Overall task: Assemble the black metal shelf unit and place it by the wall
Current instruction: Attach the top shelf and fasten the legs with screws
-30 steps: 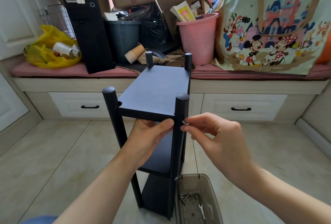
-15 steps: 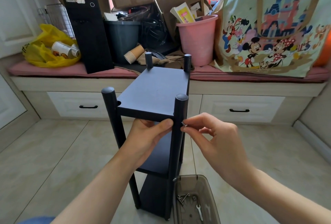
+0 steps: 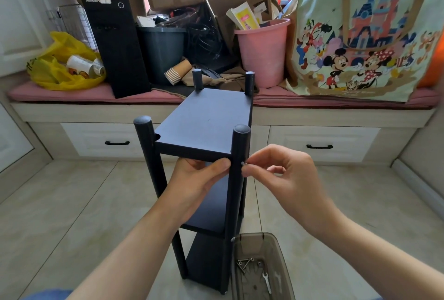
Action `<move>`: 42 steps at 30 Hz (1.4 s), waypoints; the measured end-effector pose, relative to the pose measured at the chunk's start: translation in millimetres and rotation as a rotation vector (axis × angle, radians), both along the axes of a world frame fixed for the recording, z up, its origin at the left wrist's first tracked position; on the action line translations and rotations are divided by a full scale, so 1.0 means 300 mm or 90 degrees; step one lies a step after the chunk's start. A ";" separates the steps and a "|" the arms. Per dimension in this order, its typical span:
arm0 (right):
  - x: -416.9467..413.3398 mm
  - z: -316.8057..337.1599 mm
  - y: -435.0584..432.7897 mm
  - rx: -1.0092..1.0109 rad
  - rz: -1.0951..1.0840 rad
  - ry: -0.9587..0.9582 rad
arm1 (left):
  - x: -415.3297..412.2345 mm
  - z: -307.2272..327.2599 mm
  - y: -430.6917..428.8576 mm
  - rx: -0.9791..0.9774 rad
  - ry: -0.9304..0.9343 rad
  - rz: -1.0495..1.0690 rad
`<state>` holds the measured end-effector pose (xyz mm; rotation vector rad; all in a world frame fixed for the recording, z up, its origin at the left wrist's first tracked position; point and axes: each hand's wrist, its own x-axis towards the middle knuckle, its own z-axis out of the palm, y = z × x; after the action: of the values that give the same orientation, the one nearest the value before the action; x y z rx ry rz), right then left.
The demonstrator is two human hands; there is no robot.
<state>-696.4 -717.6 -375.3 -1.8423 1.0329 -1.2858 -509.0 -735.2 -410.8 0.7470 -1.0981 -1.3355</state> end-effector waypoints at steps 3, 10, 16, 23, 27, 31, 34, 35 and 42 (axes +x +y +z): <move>-0.011 0.013 -0.004 0.019 0.027 0.007 | -0.003 0.003 0.002 0.003 -0.026 0.026; -0.015 0.015 -0.027 0.053 -0.015 0.019 | -0.006 0.005 0.000 0.005 -0.060 0.060; -0.034 0.036 -0.078 0.180 0.105 0.040 | -0.013 0.003 0.004 0.014 -0.047 0.071; -0.024 0.036 -0.085 0.205 0.141 0.030 | -0.020 0.011 0.015 0.005 -0.019 0.065; -0.018 0.031 -0.083 0.198 0.128 0.017 | -0.026 -0.001 0.017 0.002 0.015 0.050; -0.017 0.034 -0.078 0.194 0.120 0.010 | -0.027 -0.006 0.016 -0.004 0.024 0.049; -0.021 0.042 -0.080 0.205 0.120 0.015 | -0.028 -0.005 0.014 -0.002 0.022 0.055; -0.024 0.045 -0.081 0.209 0.121 0.012 | -0.030 -0.003 0.015 -0.001 0.021 0.054; -0.063 0.052 -0.077 0.253 0.124 -0.003 | -0.048 0.000 0.010 -0.003 0.039 0.060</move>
<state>-715.1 -740.8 -359.8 -1.5892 0.9952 -0.8945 -523.2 -732.3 -410.9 0.7408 -1.0056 -1.2667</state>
